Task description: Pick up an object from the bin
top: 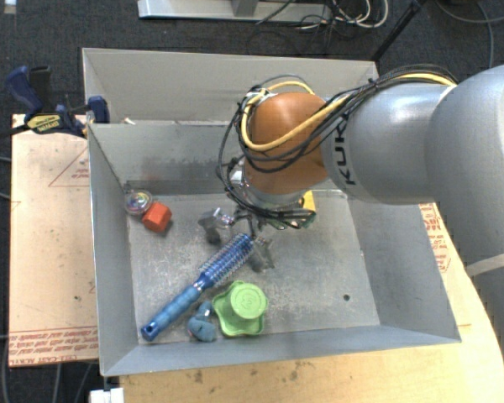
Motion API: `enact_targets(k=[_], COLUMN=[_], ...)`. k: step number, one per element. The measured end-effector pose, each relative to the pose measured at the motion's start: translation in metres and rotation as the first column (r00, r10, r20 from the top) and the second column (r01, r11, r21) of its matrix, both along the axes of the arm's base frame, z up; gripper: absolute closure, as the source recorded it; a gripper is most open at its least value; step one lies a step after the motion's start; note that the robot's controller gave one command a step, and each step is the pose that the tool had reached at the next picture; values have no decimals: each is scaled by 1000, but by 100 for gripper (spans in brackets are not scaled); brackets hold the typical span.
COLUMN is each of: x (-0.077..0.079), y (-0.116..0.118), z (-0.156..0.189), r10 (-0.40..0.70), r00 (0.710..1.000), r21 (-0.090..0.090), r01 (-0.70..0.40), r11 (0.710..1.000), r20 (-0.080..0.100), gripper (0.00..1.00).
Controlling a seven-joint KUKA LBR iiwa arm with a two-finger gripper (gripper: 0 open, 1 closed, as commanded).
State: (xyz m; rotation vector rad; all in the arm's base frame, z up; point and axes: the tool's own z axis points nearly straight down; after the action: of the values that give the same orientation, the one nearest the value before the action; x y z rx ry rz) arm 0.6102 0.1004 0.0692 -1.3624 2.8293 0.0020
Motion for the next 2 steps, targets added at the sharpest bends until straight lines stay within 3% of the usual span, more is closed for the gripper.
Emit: enact_targets(k=[1, 2], x=[1, 1], y=[1, 1], z=[0, 0], r10=[-4, -5], r00=[1000, 1000], r21=[3, 4], r01=[4, 5], r11=[1000, 1000], r20=[1, 3], gripper=[0, 100])
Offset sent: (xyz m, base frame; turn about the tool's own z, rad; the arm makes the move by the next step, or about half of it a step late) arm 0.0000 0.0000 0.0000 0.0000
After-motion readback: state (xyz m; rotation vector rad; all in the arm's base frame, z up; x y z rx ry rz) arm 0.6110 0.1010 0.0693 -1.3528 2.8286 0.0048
